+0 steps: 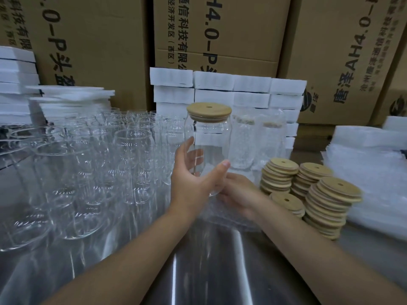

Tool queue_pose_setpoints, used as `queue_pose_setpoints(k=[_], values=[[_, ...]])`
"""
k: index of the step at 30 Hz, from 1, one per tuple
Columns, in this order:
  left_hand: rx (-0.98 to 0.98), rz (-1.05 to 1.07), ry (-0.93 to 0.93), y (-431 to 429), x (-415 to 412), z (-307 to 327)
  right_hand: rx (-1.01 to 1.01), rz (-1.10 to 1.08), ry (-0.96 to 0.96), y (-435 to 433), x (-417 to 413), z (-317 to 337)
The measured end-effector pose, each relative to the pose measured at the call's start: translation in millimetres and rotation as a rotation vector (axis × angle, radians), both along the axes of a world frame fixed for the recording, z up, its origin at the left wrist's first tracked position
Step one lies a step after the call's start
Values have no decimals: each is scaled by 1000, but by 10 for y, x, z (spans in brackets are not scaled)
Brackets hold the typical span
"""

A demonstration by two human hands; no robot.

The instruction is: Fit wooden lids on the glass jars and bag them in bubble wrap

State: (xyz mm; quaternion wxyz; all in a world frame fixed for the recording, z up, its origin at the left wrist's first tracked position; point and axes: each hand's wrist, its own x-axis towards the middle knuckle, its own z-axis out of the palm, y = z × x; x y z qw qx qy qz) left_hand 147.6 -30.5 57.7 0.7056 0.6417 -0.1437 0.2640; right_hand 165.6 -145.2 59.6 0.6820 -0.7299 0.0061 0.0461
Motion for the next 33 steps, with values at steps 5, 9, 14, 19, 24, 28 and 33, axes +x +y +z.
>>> queue_pose_setpoints(k=[5, 9, 14, 19, 24, 28, 33], values=[[56, 12, -31, -2, -26, -3, -695, 124, -286, -203, -102, 78], [95, 6, -31, -13, -43, -17, -1006, 213, -353, -314, -244, 173], [100, 9, -23, -19, -60, -19, -1136, 345, -311, -350, -304, 217], [85, 6, -21, -15, -55, -25, -1082, 290, -357, -367, -260, 175], [64, 11, -15, -27, -43, -33, -1094, 378, -280, -376, -252, 165], [45, 7, -8, -24, -43, -28, -1094, 325, -356, -357, -233, 125], [14, 1, 4, -25, -51, -15, -1003, 235, -324, -357, -211, 151]])
